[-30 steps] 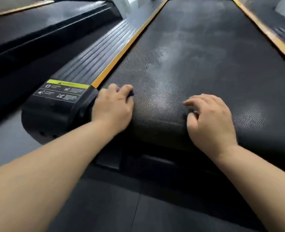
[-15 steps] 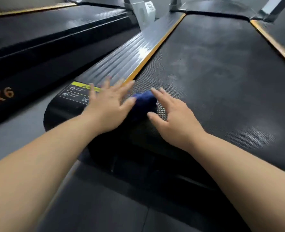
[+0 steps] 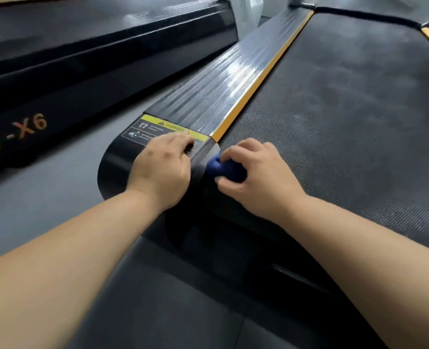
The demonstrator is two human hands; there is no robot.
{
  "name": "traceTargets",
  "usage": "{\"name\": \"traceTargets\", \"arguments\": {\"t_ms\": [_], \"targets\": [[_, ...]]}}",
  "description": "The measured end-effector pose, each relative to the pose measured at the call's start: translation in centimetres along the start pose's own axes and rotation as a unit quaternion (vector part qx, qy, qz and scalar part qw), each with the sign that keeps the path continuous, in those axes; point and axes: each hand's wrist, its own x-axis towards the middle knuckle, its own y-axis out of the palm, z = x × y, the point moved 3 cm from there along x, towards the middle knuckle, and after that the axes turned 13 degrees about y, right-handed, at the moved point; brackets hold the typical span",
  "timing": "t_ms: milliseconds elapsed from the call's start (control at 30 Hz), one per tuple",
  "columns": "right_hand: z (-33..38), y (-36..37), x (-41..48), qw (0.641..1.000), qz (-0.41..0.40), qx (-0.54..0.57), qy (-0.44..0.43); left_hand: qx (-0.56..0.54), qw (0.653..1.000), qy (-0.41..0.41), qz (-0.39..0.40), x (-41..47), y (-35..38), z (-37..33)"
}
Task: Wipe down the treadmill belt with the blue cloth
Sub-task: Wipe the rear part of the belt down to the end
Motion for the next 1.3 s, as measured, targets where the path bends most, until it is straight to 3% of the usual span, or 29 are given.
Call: {"name": "traceTargets", "arguments": {"t_ms": [100, 200, 267, 333, 400, 467, 567, 700, 833, 933, 1100, 1200, 1300], "targets": [[-1.0, -0.1, 3.5, 0.998, 0.010, -0.067, 0.008, 0.006, 1.000, -0.003, 0.007, 0.1, 0.1, -0.1], [-4.3, -0.8, 8.0, 0.984, -0.024, -0.070, 0.165, 0.015, 1.000, -0.011, 0.019, 0.1, 0.2, -0.2], [-4.6, -0.6, 8.8, 0.978, -0.028, -0.035, 0.204, 0.027, 0.999, -0.002, 0.030, 0.3, 0.2, -0.1], [-3.4, 0.2, 7.5, 0.985, -0.003, 0.021, 0.171, 0.028, 0.999, -0.003, 0.033, 0.4, 0.2, 0.0], [-1.7, 0.4, 4.5, 0.996, 0.011, 0.050, 0.078, 0.031, 0.999, 0.004, 0.026, 0.3, 0.3, 0.1], [-1.4, -0.1, 3.6, 0.999, 0.034, 0.030, 0.025, 0.035, 0.999, 0.004, 0.021, 0.2, 0.4, 0.1], [-4.0, -0.5, 8.6, 0.995, 0.016, -0.036, 0.094, 0.035, 0.999, 0.003, 0.027, 0.2, 0.6, -0.1], [-4.1, 1.3, 11.8, 0.973, -0.035, -0.020, 0.227, 0.044, 0.999, 0.004, 0.013, 0.1, 0.5, -0.2], [-2.6, 1.3, 7.6, 0.988, 0.002, 0.048, 0.147, 0.055, 0.998, 0.023, -0.003, 0.2, 0.7, -0.2], [-1.9, 0.9, 6.6, 0.995, 0.028, 0.012, 0.090, 0.061, 0.997, 0.036, -0.007, 0.1, 0.8, -0.1], [-4.7, -0.7, 12.4, 0.955, -0.007, -0.026, 0.297, 0.056, 0.998, 0.009, 0.002, 0.2, 0.4, -0.3], [-4.0, -0.3, 10.6, 0.962, 0.013, -0.024, 0.270, 0.051, 0.999, 0.002, 0.015, 0.1, 0.3, -0.6], [-2.7, -1.0, 3.7, 0.989, 0.010, -0.011, 0.149, 0.047, 0.999, 0.003, 0.014, 0.1, 0.2, -0.5]]}}
